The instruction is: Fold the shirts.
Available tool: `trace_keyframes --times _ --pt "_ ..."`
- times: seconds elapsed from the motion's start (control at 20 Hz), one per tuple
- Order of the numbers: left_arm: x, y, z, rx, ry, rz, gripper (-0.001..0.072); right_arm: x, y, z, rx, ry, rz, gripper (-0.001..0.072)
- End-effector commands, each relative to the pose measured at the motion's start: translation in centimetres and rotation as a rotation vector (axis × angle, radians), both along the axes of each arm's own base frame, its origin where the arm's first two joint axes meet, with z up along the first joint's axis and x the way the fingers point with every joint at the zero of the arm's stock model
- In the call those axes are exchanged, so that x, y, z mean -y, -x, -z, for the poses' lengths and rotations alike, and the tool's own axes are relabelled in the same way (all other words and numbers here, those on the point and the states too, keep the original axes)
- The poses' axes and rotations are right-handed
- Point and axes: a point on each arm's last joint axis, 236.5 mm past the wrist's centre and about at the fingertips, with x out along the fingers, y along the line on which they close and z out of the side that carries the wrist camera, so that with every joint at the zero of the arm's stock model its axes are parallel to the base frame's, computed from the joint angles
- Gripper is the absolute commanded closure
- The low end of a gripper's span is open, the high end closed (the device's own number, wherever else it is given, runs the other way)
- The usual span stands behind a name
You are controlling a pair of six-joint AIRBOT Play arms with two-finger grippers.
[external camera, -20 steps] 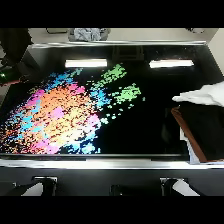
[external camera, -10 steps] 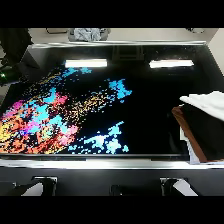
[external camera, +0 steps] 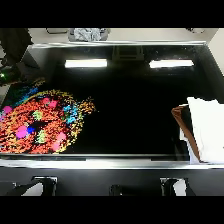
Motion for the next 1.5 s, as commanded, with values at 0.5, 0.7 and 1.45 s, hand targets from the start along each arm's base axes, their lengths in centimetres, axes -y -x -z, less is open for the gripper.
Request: trace_keyframes --times 0.5,0.7,1.45 --pt "-4.6 -3.2 2.0 -0.143 -0.619 -0.217 0.0646 -14.3 -25.8 -12.1 0.358 0.418 -0.961 0.0108" --pt "-1.1 5.8 17.0 -0.701 -0.578 0.027 0.0161 -27.5 -22.1 1.0 -0.059 -0.009 -1.327 0.0069" --pt "-0.8 11.1 21.6 -0.723 -0.545 0.033 0.0163 -27.5 -20.8 3.1 -0.197 -0.019 -1.386 0.0034"
